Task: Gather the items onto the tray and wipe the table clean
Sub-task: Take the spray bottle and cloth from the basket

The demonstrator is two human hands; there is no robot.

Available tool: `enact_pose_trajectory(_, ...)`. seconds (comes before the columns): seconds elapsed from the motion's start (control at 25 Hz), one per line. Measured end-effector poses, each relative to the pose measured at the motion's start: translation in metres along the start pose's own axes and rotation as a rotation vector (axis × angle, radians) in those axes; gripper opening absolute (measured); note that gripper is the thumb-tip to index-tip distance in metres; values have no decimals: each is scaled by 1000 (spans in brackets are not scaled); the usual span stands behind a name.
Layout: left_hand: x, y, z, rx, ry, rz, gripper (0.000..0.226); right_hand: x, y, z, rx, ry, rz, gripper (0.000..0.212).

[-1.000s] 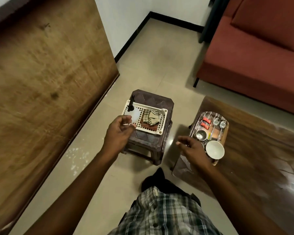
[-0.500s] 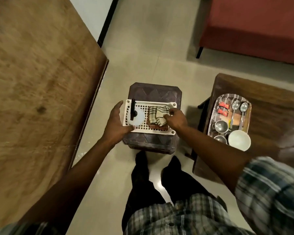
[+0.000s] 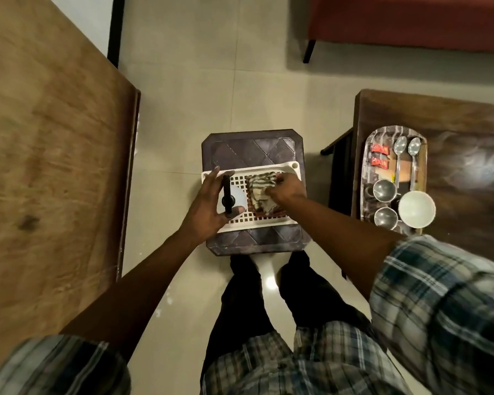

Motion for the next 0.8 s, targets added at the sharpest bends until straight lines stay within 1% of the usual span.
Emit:
enact_pose_trajectory(0.08, 4, 4, 1, -4, 24, -7, 79, -1, -2, 6, -27, -11, -17, 27)
enact_pose_trajectory(0.16, 3, 16, 0, -37, 44, -44, 71, -9, -3, 4, 72, -4, -27, 14)
enact_pose_trajectory(0.2, 1, 25, -3, -56, 60, -46, 64, -14, -3, 0, 180, -3, -26, 9)
enact_pose_trajectory(0.32, -8, 65, -23, -119, 112, 6, 42, -43, 3, -31, 583, 19, -2, 10)
enact_pose_trajectory(0.36, -13, 79, -30, -147, 128, 29, 40, -56, 7, -44, 724, 13, 10, 12)
enact_pose_trajectory(0.44, -28, 107, -45, -226, 126, 46, 45, -85, 16, -71, 994, -31, 80, 34)
enact_pose_trajectory(0.48, -39, 125, -51, -258, 111, 49, 49, -103, 24, -88, 1125, -31, 124, 41)
enact_pose_trajectory(0.52, -51, 144, -57, -281, 95, 51, 49, -122, 35, -106, 1247, -22, 162, 40)
enact_pose_trajectory(0.64, -89, 211, -63, -375, 37, 85, 24, -177, 80, -158, 1559, 32, 211, 40)
enact_pose_trajectory(0.72, -111, 254, -59, -415, -22, 100, 30, -210, 109, -188, 1685, 77, 188, 46)
enact_pose_trajectory(0.8, -129, 290, -46, -437, -80, 127, 38, -240, 138, -216, 1744, 169, 172, 46)
Point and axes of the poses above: each hand's wrist, its own x-axis towards the middle knuckle, its own z-axis out of the palm, y = z × x, the point moved 2 cm from there along x, towards the middle knuckle, and after that the axes turned 7 degrees about y, right-handed, at the moved point
